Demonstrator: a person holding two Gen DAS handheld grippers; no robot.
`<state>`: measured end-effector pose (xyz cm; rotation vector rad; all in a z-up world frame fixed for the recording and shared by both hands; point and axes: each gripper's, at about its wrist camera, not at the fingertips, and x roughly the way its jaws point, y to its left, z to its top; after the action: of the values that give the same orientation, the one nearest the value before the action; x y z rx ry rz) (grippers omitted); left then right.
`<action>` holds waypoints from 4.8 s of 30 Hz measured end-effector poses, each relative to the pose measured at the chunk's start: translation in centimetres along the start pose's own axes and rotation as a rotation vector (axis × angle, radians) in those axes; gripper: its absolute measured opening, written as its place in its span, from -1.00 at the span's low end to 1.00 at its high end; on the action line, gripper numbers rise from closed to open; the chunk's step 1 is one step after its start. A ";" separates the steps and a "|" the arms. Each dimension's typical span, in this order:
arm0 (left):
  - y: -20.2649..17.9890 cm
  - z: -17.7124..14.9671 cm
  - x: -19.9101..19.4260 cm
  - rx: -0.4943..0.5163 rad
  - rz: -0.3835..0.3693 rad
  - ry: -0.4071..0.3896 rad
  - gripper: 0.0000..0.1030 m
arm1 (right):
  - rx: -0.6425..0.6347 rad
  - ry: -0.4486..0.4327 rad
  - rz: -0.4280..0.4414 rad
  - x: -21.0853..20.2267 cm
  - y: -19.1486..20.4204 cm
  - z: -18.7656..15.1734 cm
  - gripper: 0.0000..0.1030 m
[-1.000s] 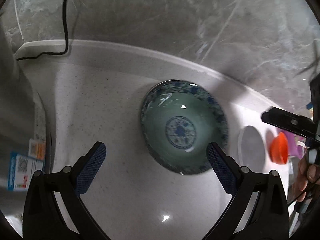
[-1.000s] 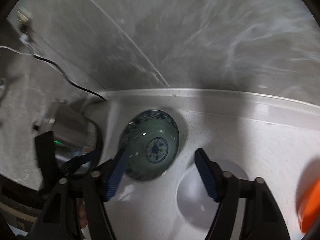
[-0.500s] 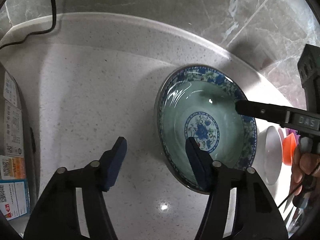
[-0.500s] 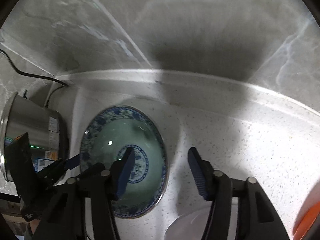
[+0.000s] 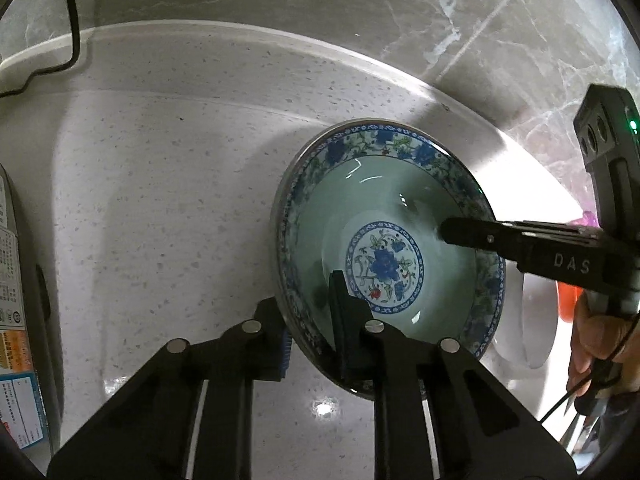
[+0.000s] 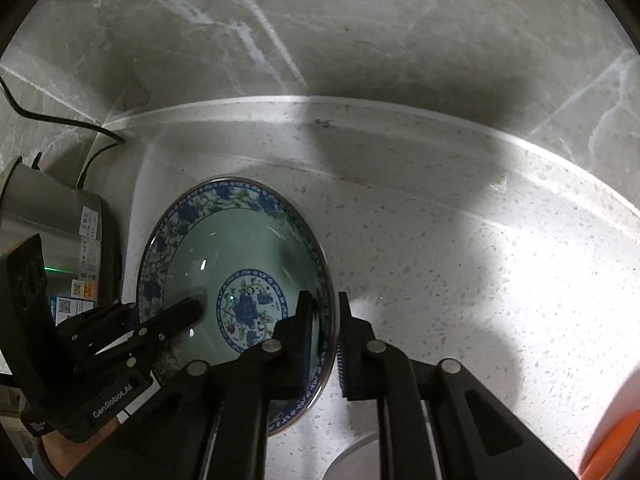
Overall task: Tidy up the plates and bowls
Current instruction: 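Lift the patterned bowl with both grippers and carry it over the plate stack, then lower the patterned bowl onto the plates and open both grippers, then move both grippers to the small white bowl and close on its rim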
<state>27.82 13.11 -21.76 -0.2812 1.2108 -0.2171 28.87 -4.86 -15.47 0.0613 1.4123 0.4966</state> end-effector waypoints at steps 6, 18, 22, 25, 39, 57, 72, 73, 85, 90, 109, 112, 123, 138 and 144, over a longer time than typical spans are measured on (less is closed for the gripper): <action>0.3 0.2 -0.3 -0.001 0.009 -0.006 -0.73 | 0.009 -0.008 0.022 -0.1 -0.1 -0.2 -0.79; -2.1 -0.9 -6.4 0.046 -0.003 -0.082 -0.73 | 0.005 -0.088 0.074 -5.8 -0.4 -3.1 -0.80; -4.5 -2.2 -9.9 0.092 -0.024 -0.125 -0.73 | 0.013 -0.135 0.095 -9.6 -0.9 -5.4 -0.80; -6.8 -3.8 -12.1 0.137 -0.045 -0.142 -0.73 | 0.018 -0.175 0.099 -12.9 -1.4 -7.9 -0.80; -19.2 -12.9 -14.2 0.326 -0.118 -0.087 -0.72 | 0.151 -0.313 0.094 -21.5 -5.8 -21.5 -0.79; -32.3 -26.3 -5.9 0.553 -0.134 0.154 -0.68 | 0.409 -0.308 0.013 -21.2 -15.6 -36.9 -0.79; -34.8 -27.6 -0.1 0.573 -0.151 0.279 -0.64 | 0.498 -0.269 -0.017 -19.8 -19.8 -41.2 -0.79; -35.0 -27.4 0.6 0.574 -0.151 0.283 -0.64 | 0.500 -0.269 -0.018 -19.7 -19.9 -41.3 -0.79; -35.1 -27.7 1.8 0.573 -0.149 0.288 -0.63 | 0.516 -0.272 -0.020 -18.9 -20.4 -42.1 -0.78; -35.0 -27.8 1.8 0.562 -0.146 0.284 -0.63 | 0.517 -0.267 -0.006 -18.7 -20.4 -42.1 -0.75; -32.2 -25.4 -4.3 0.455 -0.257 0.169 0.79 | 0.577 -0.368 -0.005 -22.3 -21.6 -42.6 0.13; -29.3 -22.8 -7.4 0.393 -0.293 0.102 0.96 | 0.572 -0.427 -0.026 -24.6 -21.9 -41.8 0.32; -15.8 -9.1 -11.3 0.175 -0.138 -0.046 0.99 | 0.295 -0.522 0.121 -25.6 -14.9 -26.7 0.54; -14.5 -2.6 0.5 0.198 -0.067 0.103 0.95 | 0.364 -0.198 0.235 -11.1 -13.1 -13.1 0.35; -14.2 -2.4 2.3 0.214 -0.094 0.125 0.21 | 0.386 -0.153 0.238 -8.2 -13.7 -12.6 0.13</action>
<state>26.10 -1.24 -19.96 -0.1395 1.2872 -0.4483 20.30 -23.26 -14.60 0.5719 1.3399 0.3983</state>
